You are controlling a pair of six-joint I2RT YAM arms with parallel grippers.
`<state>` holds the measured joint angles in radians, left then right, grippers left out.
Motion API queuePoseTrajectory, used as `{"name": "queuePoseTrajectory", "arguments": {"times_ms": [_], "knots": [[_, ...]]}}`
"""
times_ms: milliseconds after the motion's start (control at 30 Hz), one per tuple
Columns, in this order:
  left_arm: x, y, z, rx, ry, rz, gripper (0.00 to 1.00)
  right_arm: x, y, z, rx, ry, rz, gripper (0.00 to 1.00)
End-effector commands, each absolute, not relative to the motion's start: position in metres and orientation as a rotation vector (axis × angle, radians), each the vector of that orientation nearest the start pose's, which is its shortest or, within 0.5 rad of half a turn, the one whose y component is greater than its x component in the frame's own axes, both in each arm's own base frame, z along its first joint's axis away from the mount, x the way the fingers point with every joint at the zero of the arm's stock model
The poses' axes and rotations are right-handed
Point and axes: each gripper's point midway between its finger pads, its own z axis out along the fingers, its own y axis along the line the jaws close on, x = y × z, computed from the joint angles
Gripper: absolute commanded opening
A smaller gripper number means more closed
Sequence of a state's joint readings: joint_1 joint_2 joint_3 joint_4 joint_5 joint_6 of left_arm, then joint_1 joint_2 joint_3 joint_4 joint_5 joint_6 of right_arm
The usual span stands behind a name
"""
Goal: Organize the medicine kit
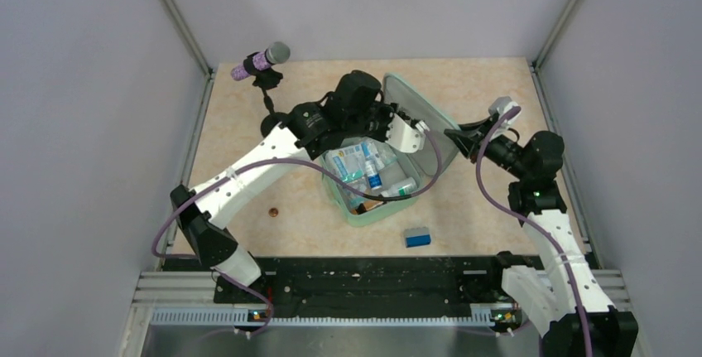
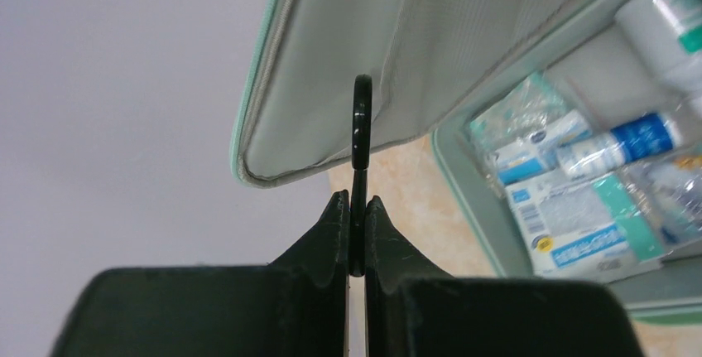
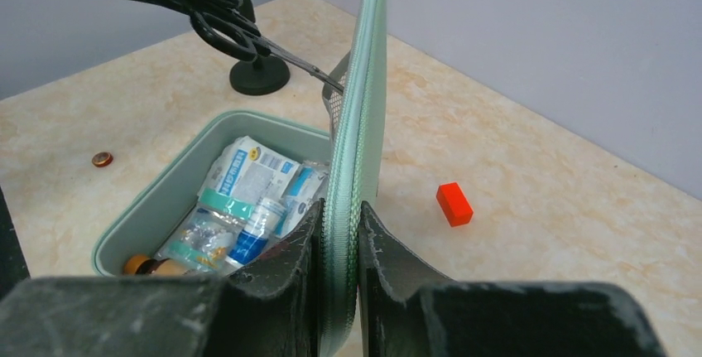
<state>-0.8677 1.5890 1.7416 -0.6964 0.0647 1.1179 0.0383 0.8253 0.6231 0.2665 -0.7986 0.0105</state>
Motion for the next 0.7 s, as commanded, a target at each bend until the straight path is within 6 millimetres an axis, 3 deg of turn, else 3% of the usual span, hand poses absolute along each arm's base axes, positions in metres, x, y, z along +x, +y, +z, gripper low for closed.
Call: {"name": "queuePoseTrajectory", "arguments": {"times_ms": [0, 133, 200, 300, 367, 533, 667], "knots": [[0.34, -0.326, 0.332, 1.921, 0.964, 0.359, 0.0, 0.276, 0.146, 0.32, -0.754, 1.294, 0.611, 0.16], [0.341, -0.33, 0.323, 1.984, 0.908, 0.395, 0.0, 0.272, 0.147, 0.32, -0.784, 1.283, 0.603, 0.15], [0.351, -0.337, 0.329, 1.946, 0.879, 0.44, 0.0, 0.27, 0.149, 0.319, -0.804, 1.273, 0.597, 0.15], [0.374, -0.35, 0.344, 1.849, 0.847, 0.532, 0.34, 0.268, 0.15, 0.319, -0.816, 1.269, 0.602, 0.15], [0.384, -0.361, 0.354, 1.789, 0.828, 0.558, 0.49, 0.268, 0.151, 0.318, -0.814, 1.272, 0.606, 0.14], [0.391, -0.375, 0.385, 1.641, 0.852, 0.492, 0.64, 0.267, 0.151, 0.318, -0.809, 1.27, 0.612, 0.14], [0.39, -0.358, 0.403, 1.535, 0.912, 0.506, 0.65, 0.268, 0.151, 0.317, -0.802, 1.272, 0.612, 0.14]]}}
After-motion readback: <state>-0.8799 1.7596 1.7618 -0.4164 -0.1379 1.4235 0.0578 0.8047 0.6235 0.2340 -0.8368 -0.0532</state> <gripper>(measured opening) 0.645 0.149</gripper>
